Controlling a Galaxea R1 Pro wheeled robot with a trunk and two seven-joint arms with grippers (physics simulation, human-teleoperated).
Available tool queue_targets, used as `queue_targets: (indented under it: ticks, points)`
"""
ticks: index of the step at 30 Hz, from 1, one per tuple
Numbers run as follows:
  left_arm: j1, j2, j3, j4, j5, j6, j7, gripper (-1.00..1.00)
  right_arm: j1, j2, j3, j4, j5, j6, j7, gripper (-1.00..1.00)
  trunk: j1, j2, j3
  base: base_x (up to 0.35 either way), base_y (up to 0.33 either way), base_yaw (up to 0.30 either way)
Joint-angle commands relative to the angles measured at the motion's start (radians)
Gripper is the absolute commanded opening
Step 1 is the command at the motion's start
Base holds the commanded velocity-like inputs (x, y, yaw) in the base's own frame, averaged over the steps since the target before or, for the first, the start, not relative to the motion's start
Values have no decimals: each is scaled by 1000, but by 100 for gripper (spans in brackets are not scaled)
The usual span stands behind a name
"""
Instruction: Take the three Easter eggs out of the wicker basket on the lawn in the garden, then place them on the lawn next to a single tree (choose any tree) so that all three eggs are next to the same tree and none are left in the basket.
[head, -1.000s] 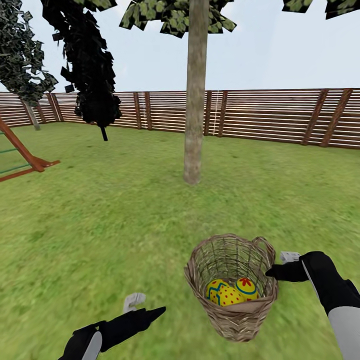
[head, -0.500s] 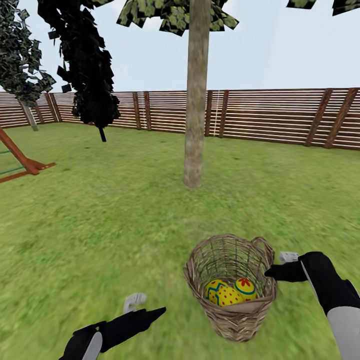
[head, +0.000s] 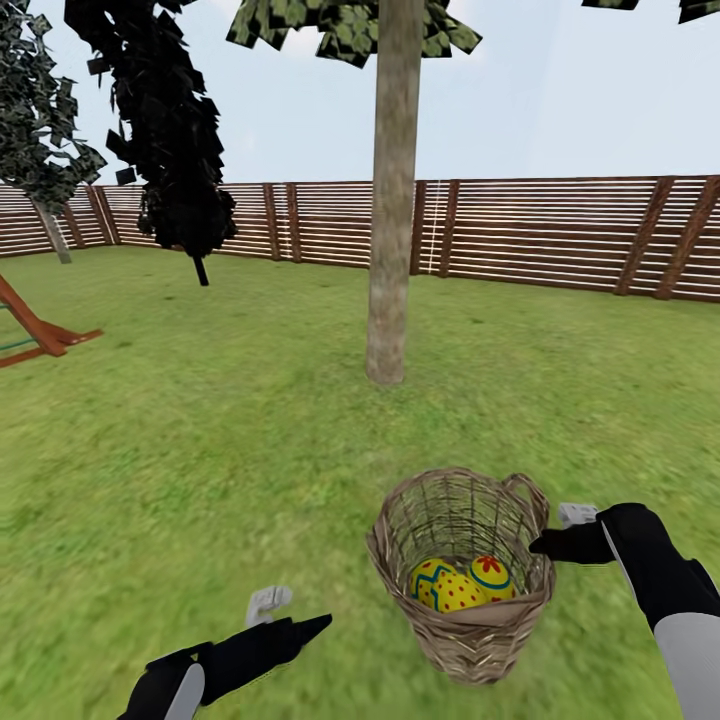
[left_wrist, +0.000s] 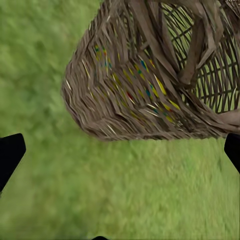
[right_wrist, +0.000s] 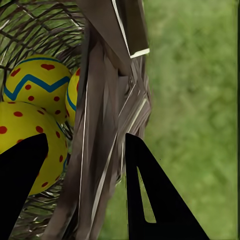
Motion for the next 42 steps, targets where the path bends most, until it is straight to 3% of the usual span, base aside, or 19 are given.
queue_targets:
  ticks: [1, 22, 31, 42]
  points:
    - [0, 0, 1, -1, 5, 7, 0, 100, -1, 0, -2, -1, -2, 5, 10, -100, 0, 0, -1, 343, -94, 0]
    - [0, -2, 0, -1, 5, 7, 0, 100, -1, 2, 1, 2, -2, 0, 12, -100, 0, 0, -1, 343, -56, 0]
    - [0, 0, 0, 1, 6, 7, 0, 100, -1, 7, 0, 5, -12, -135, 19, -100, 0, 0, -1, 343, 0, 0]
    - [0, 0, 0, 1, 6, 7, 0, 100, -1, 19, -1, 17, -12, -167, 19, -100, 0, 0, -1, 343, -4, 0]
